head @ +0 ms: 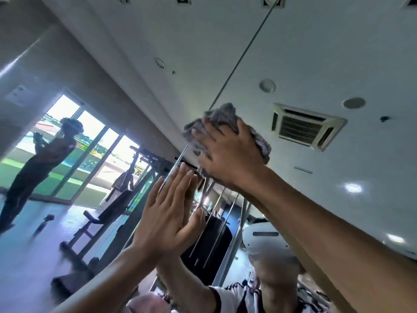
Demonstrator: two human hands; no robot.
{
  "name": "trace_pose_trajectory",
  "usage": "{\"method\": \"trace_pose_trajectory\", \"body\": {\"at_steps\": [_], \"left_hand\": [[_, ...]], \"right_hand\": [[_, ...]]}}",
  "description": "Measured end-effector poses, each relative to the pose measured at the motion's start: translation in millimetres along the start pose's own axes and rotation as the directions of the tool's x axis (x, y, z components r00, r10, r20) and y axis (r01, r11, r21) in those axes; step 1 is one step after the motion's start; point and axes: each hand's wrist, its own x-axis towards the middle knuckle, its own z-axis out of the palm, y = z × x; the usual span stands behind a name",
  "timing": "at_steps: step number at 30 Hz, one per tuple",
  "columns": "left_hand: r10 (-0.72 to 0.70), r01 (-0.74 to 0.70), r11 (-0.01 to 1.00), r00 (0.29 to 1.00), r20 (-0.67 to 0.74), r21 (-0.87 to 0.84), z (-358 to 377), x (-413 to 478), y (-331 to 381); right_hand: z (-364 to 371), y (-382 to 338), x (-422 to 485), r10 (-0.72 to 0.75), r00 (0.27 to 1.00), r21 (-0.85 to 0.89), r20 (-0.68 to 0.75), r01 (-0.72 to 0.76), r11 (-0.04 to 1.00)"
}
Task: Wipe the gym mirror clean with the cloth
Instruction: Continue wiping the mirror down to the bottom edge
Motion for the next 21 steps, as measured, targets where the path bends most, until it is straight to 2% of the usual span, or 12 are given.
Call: {"method": "trace_pose_trajectory", "body": {"at_steps": [2,4,6,8,10,11,13,15,16,18,19,21], "left_hand": [[-0.007,0.007,1.0,1.0,0.003,-0.004,-0.8,1.1,0.5],[-0.01,0.01,1.0,1.0,0.007,-0.006,-1.0,-0.1,0.7],[-0.002,0.002,1.0,1.0,0.009,0.008,-0.8,0.6,-1.1],[0.002,-0.002,1.0,1.0,0.0,0.023,-0.9,1.3,-0.4],[-0.015,0.015,0.999,1.0,-0.018,0.031,-0.7,-0.1,-0.8],[-0.029,0.029,0.999,0.999,-0.023,0.03,-0.3,-3.5,-1.1],[-0.053,0.053,0.998,0.999,-0.013,0.031,-0.3,-15.4,-6.3],[-0.035,0.034,0.998,0.999,0.022,0.048,-1.4,-29.1,-13.8],[-0.023,0.021,0.998,0.999,0.038,0.06,-2.5,-33.7,-16.9],[-0.022,0.017,0.997,0.998,0.062,0.081,-3.5,-37.3,-19.9],[-0.028,0.021,0.996,0.997,0.076,0.09,-4.0,-36.6,-19.8],[-0.034,0.022,0.993,0.994,0.103,0.113,-5.6,-35.3,-18.4]], "right_hand": [[-8.7,3.7,-14.2,-0.186,0.979,-0.001,0.082,0.187,0.982],[-13.4,37.5,-7.9,-0.192,0.977,-0.064,0.091,0.198,0.978],[-16.5,75.1,1.9,0.001,0.999,-0.099,0.05,0.004,0.995],[-14.7,81.7,4.5,0.216,0.975,-0.04,-0.043,-0.218,0.975],[-9.0,48.4,-3.8,0.275,0.959,-0.014,-0.075,-0.276,0.961],[-6.3,28.7,-15.5,0.207,0.978,0.004,-0.036,-0.207,0.978],[0.3,4.7,-50.9,-0.104,0.992,0.034,0.068,0.102,0.994],[-4.8,16.1,-87.4,-0.353,0.925,0.035,0.138,0.352,0.935],[-11.3,36.0,-93.2,-0.379,0.915,0.037,0.135,0.378,0.925],[-20.4,84.0,-85.4,-0.248,0.964,0.022,0.096,0.247,0.969],[-26.2,109.0,-76.1,-0.113,0.991,-0.009,0.076,0.114,0.994],[-32.8,139.1,-58.1,0.139,0.99,-0.053,-0.011,-0.139,0.989]]}}
